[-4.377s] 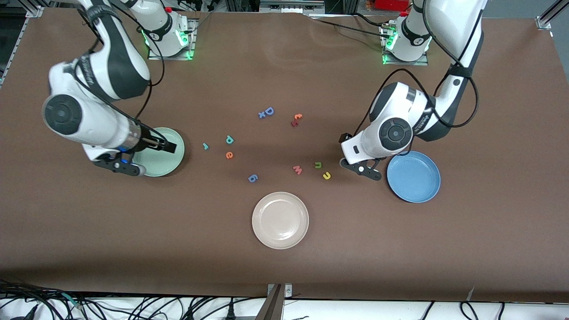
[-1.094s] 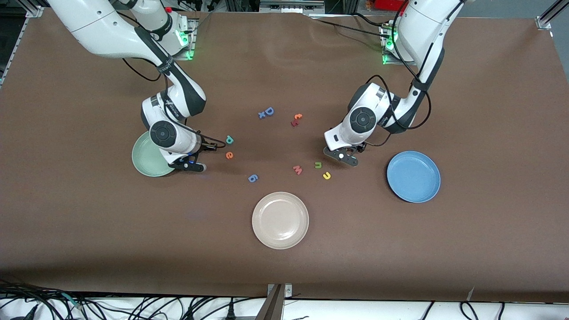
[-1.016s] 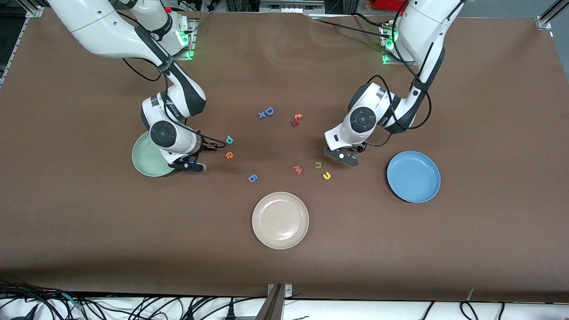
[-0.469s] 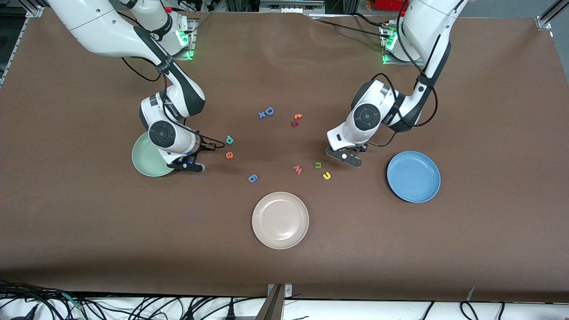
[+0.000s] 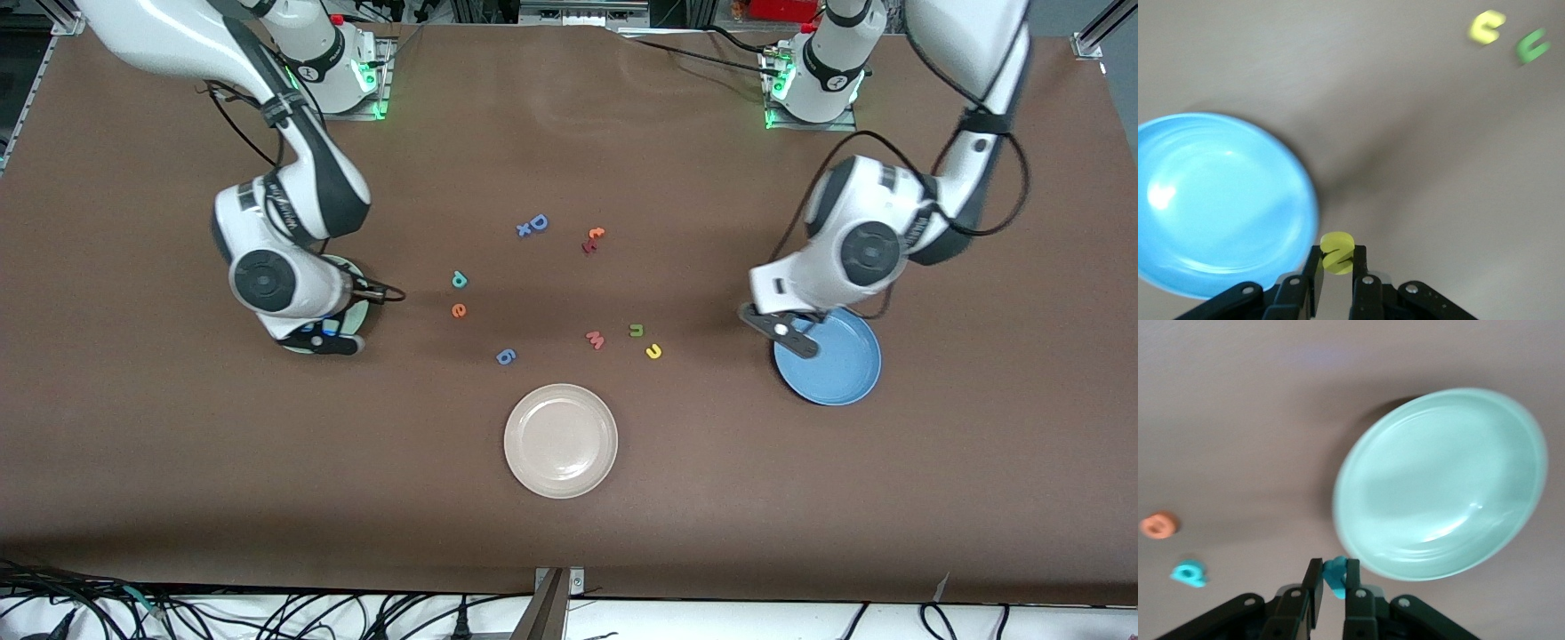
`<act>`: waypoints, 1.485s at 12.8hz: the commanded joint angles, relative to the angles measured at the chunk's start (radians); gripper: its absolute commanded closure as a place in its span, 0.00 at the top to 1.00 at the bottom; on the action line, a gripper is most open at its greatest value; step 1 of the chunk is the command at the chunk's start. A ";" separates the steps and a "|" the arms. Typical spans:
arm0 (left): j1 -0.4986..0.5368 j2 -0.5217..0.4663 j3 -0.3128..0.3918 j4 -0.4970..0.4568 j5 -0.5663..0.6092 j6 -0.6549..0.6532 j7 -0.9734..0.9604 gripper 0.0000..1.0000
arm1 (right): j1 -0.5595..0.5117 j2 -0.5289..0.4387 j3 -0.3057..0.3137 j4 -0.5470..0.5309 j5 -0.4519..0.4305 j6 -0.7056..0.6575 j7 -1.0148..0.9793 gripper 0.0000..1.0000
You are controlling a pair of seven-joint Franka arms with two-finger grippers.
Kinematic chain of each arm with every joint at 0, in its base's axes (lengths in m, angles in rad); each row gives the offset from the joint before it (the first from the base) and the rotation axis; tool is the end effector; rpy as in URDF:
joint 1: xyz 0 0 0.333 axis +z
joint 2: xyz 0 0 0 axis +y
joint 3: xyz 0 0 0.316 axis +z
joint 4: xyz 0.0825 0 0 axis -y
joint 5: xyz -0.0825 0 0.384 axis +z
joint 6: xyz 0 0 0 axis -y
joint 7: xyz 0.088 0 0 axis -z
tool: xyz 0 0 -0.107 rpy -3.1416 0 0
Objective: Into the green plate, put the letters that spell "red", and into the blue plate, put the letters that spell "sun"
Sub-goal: 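Drop the 2 on the blue plate while the right gripper drops the r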
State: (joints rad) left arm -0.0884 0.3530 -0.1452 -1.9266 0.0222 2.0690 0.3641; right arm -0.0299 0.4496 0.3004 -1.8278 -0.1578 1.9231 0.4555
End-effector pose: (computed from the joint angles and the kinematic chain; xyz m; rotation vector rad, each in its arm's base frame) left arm 0.5805 -0.1336 0.2927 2.9391 -0.9200 -0.3154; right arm 0.5876 0.1415 0.2747 2.9799 -0.1673 -0.4616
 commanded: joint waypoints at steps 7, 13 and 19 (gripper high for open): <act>0.127 0.138 -0.014 0.018 0.151 0.180 0.111 1.00 | -0.047 0.083 -0.149 -0.021 0.006 0.074 -0.288 0.14; 0.089 0.127 -0.198 0.029 0.137 0.171 -0.226 1.00 | -0.045 0.084 -0.142 -0.019 0.007 0.073 -0.279 0.80; -0.129 0.292 -0.197 0.251 0.151 0.184 -0.669 1.00 | -0.045 0.006 0.040 -0.014 0.049 0.023 0.035 0.87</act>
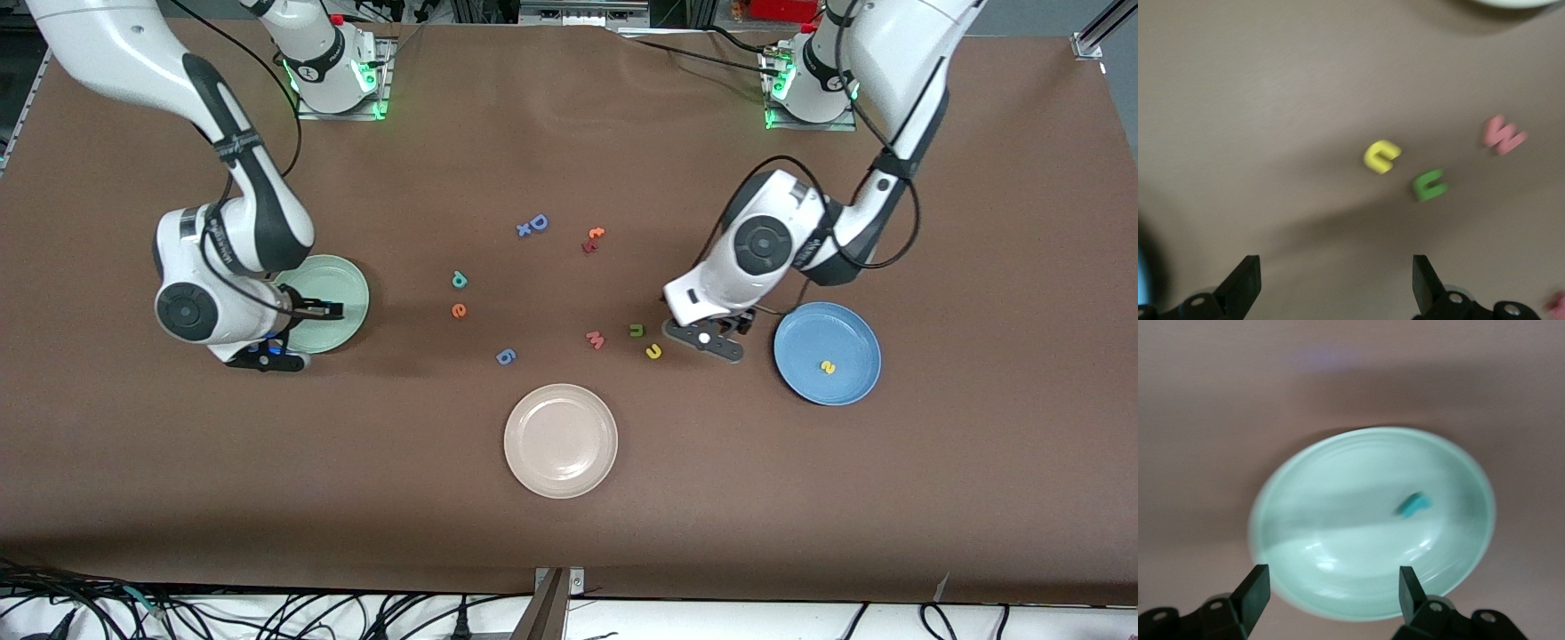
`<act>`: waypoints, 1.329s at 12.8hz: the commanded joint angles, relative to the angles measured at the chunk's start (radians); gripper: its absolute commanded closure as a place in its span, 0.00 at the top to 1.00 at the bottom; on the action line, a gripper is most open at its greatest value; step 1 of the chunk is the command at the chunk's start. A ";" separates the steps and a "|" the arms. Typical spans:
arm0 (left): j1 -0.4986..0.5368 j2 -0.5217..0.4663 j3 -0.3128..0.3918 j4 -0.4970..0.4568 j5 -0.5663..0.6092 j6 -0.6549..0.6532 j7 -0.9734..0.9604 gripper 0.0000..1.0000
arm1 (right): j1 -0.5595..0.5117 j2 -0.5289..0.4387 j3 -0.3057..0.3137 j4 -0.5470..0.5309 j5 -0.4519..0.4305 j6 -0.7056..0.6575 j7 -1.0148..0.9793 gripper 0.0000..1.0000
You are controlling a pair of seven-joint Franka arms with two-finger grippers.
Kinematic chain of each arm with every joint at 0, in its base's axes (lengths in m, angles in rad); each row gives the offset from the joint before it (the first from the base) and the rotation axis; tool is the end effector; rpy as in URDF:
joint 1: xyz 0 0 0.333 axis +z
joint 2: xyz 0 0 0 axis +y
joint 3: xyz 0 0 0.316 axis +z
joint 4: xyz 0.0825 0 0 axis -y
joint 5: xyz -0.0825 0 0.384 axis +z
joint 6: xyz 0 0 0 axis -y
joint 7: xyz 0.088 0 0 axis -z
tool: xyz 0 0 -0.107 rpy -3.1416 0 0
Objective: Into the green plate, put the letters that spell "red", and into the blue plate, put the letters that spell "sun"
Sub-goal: 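Drop the 2 on the blue plate while the right gripper drops the r, then grasp the yellow c with the left gripper while the right gripper grasps the teal p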
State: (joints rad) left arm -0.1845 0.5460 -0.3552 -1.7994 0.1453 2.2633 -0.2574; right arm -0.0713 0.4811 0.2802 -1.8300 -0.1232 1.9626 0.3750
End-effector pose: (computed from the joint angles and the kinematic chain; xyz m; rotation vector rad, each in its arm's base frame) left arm 0.5667 -0.3151 0.2558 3.0461 -0.5140 -0.1053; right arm 0.5964 0.1095 0.2560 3.0299 -0.1654 -0.4905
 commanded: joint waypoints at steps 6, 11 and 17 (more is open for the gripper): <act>-0.056 0.242 0.021 0.270 0.065 0.065 -0.191 1.00 | 0.021 0.046 0.237 -0.021 0.023 0.099 0.514 0.87; -0.104 0.259 0.024 0.255 0.119 0.062 -0.635 1.00 | 0.094 0.103 0.234 -0.057 0.013 0.220 0.628 0.86; -0.119 0.264 0.062 0.227 0.186 0.061 -0.684 0.71 | 0.093 0.131 0.231 -0.126 0.007 0.288 0.628 0.85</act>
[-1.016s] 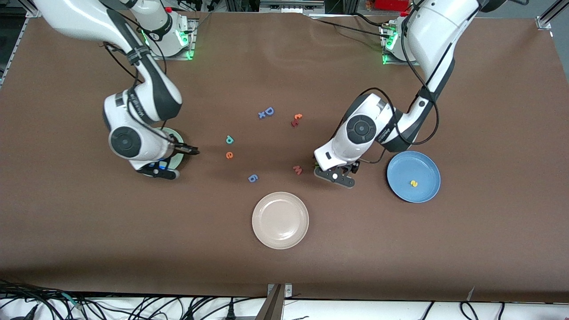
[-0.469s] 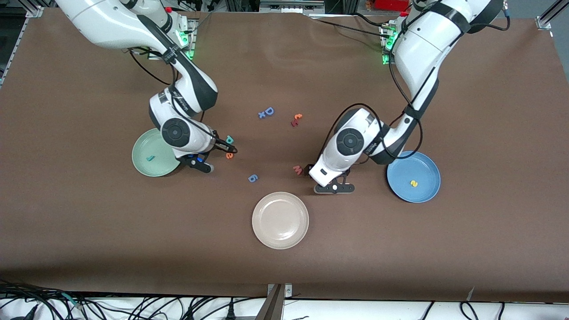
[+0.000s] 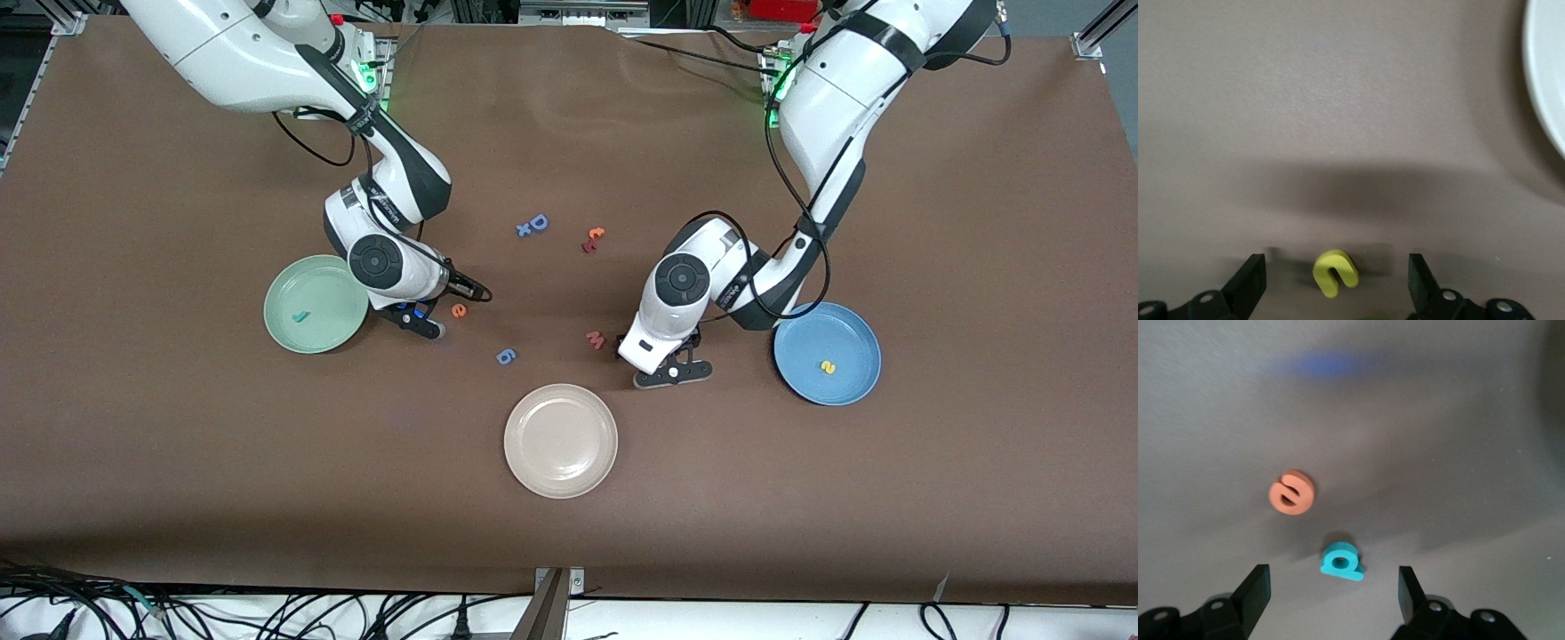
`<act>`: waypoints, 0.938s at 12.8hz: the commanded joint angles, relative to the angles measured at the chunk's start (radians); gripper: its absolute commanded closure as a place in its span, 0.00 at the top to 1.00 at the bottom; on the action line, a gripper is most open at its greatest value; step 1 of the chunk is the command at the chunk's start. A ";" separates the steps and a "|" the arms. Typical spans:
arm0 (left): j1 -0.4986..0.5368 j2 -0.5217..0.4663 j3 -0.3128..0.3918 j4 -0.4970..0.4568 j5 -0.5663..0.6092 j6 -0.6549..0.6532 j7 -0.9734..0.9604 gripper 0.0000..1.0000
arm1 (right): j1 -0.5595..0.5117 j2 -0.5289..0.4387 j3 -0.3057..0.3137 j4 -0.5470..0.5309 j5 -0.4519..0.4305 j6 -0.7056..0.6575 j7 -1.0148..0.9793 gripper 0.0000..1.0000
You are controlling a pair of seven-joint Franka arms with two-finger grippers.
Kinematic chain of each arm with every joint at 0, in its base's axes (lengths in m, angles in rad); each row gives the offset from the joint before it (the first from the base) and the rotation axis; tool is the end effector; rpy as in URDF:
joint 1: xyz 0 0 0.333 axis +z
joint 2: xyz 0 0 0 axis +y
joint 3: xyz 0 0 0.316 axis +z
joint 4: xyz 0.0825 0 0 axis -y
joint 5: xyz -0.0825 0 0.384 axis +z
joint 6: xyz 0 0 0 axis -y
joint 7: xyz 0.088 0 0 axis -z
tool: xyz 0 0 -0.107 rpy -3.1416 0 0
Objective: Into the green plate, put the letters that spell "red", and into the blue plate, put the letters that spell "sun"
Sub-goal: 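Grasp the yellow c with the left gripper while the right gripper grasps the teal p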
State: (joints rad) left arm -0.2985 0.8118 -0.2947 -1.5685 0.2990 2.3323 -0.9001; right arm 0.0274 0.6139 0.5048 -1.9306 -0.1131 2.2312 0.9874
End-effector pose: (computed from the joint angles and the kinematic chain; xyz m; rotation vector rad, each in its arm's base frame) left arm 0.5969 -0.3622 0.1768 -3.1242 -0.2905 0.0019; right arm 0.5181 0.2951 0.1850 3.0295 -0.6453 -0.4861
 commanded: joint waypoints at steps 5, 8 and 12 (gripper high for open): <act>0.001 -0.010 -0.006 -0.036 0.023 -0.010 -0.074 0.23 | -0.006 0.013 0.008 -0.036 -0.004 0.031 0.014 0.73; 0.002 -0.031 -0.006 -0.035 0.022 -0.043 -0.062 0.00 | -0.004 0.017 0.006 -0.050 -0.004 0.062 0.014 0.58; 0.074 -0.155 -0.015 -0.024 0.018 -0.325 0.160 0.00 | -0.004 0.020 0.006 -0.050 -0.004 0.065 0.014 0.38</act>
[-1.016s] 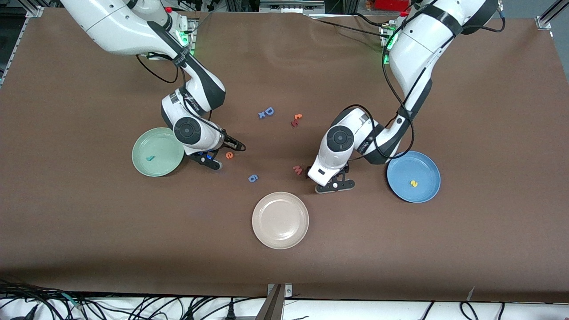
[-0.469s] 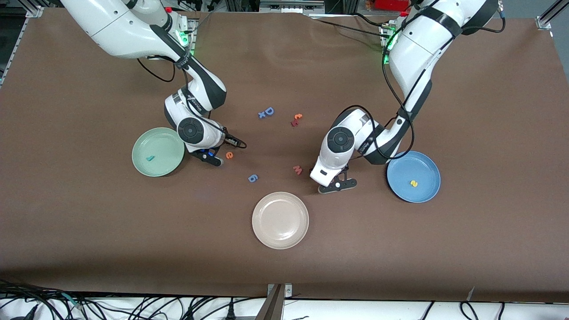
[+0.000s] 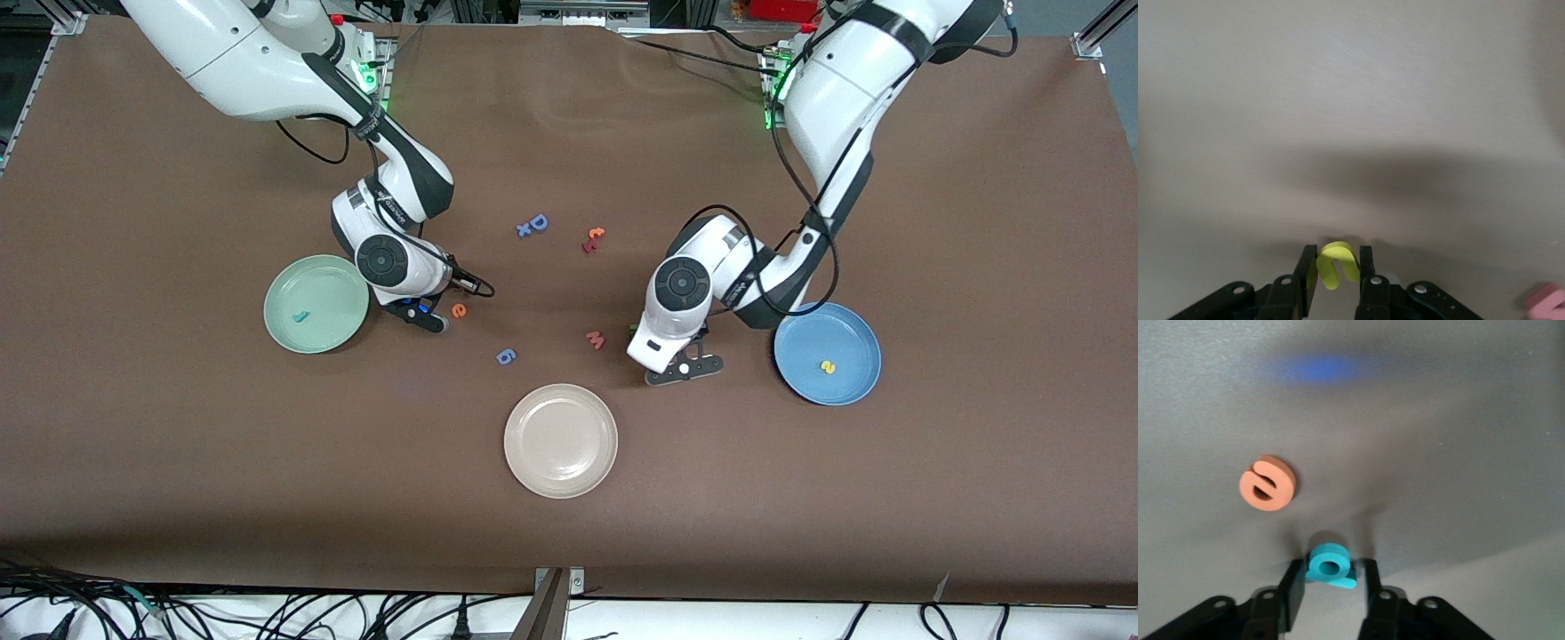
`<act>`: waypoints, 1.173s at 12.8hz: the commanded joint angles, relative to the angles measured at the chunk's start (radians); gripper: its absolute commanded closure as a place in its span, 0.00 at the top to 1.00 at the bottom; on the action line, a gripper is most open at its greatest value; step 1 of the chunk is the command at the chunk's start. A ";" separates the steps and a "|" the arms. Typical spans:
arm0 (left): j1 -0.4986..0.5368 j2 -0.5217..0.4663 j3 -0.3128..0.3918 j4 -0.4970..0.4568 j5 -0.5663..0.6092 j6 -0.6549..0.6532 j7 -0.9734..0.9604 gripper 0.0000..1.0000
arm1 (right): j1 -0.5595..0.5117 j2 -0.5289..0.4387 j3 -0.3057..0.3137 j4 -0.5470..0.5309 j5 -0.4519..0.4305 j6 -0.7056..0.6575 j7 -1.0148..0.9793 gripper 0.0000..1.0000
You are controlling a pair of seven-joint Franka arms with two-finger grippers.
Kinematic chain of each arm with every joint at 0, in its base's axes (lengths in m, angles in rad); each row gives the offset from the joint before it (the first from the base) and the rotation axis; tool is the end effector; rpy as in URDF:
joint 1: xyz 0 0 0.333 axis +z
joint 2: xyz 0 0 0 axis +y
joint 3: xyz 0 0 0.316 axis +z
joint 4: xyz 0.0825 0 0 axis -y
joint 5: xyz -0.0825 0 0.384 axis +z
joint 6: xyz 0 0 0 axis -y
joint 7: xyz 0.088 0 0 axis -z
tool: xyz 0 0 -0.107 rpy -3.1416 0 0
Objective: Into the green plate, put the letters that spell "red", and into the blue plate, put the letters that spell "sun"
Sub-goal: 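Place the c on the blue plate while the right gripper places the p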
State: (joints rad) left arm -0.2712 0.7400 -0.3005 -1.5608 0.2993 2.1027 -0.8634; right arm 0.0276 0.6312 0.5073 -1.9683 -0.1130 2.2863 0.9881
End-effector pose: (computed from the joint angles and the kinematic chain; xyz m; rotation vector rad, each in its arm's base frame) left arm 0.5971 -0.3353 0.2107 -2.9950 -0.2653 0.1400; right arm 0.5062 0.2963 0.1670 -3.0294 0.6420 0.4963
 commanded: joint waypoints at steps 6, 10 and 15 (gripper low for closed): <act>0.234 -0.113 -0.009 -0.071 0.018 -0.194 0.539 0.00 | -0.006 -0.002 0.004 -0.011 -0.004 0.006 0.014 0.20; 0.277 -0.110 -0.008 -0.094 0.034 -0.191 0.605 0.00 | -0.015 -0.073 0.000 0.035 -0.004 -0.137 -0.002 0.20; 0.303 -0.100 -0.009 -0.093 0.026 -0.182 0.655 1.00 | -0.035 -0.128 -0.151 0.108 0.000 -0.314 -0.311 0.20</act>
State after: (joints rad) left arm 0.0243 0.6498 -0.2992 -1.6402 0.3005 1.9133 -0.2248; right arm 0.0008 0.5204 0.4167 -1.8599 -0.1157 1.9984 0.8040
